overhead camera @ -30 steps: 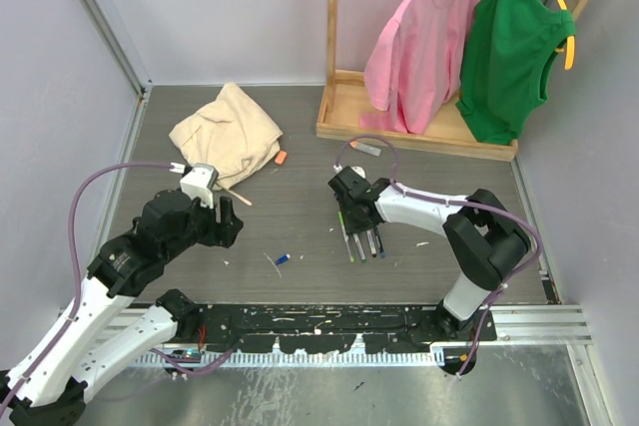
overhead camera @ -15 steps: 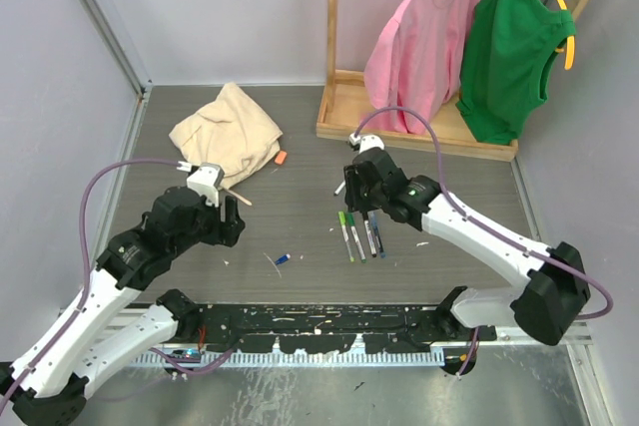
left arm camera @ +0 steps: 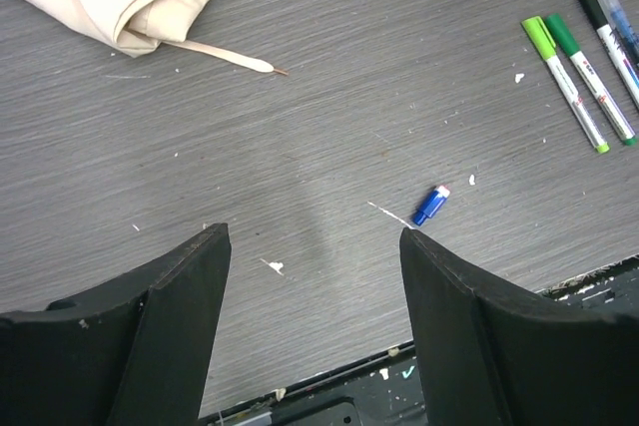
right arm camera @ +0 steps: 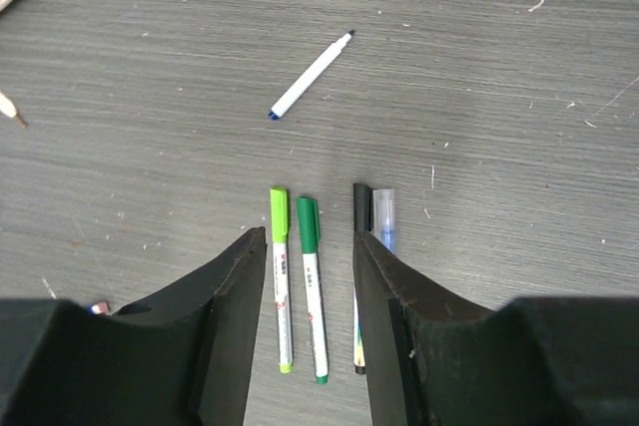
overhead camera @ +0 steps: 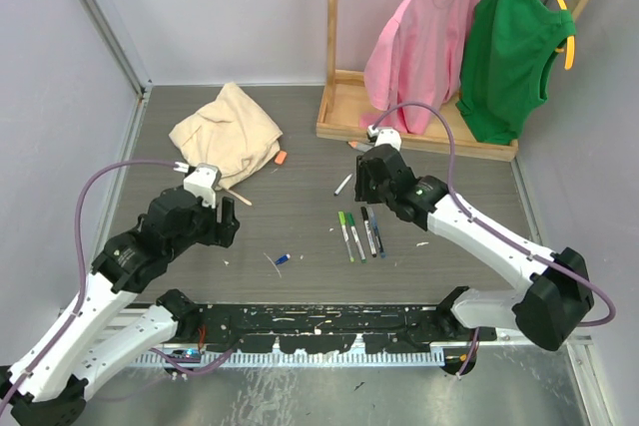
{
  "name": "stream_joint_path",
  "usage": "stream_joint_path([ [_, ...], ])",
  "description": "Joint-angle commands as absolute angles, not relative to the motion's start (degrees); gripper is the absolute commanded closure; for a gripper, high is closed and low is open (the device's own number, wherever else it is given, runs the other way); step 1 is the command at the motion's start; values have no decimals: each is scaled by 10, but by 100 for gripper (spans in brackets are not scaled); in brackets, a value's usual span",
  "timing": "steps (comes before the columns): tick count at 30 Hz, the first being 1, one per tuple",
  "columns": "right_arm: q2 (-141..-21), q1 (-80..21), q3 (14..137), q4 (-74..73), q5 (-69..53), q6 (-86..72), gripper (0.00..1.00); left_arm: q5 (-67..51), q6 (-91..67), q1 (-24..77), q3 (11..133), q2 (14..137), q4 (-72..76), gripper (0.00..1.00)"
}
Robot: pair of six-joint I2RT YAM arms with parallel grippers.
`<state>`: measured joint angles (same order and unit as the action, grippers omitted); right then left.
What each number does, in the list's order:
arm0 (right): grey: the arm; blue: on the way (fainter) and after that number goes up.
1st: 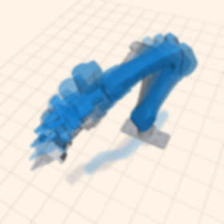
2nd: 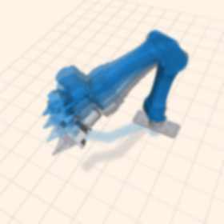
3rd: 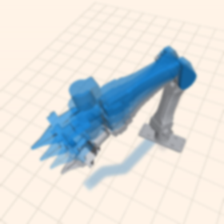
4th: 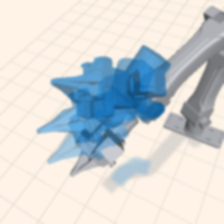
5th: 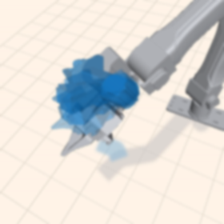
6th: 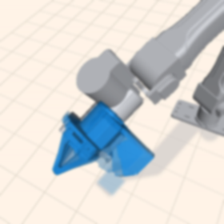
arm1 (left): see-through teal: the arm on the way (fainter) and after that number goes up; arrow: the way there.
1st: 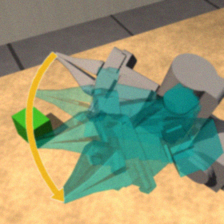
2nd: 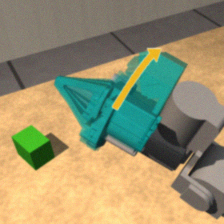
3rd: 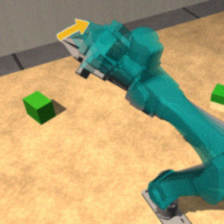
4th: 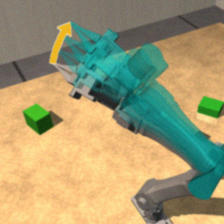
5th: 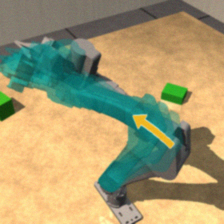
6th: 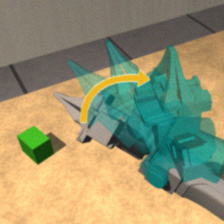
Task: Insert the pens into the pen caps
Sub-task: Pick up the pen from the center of the board.
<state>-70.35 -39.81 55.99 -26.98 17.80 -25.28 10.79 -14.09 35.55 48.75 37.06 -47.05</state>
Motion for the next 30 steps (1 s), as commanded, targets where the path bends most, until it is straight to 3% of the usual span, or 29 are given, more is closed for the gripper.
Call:
stream_joint_path([
  [1,-740,-376,586,-234,187,-287,53,119,-132,353,517,355,-488,30],
  [11,-885,-357,667,-214,104,-240,52,120,-130,353,500,354,-486,29],
  [19,-1002,-357,749,-254,199,-242,49,116,-130,353,496,347,-481,29],
  [23,-1051,-344,799,-263,235,-152,47,113,-129,353,496,348,-481,28],
  [30,-1108,-304,847,-247,179,38,45,112,-129,353,493,340,-481,28],
])
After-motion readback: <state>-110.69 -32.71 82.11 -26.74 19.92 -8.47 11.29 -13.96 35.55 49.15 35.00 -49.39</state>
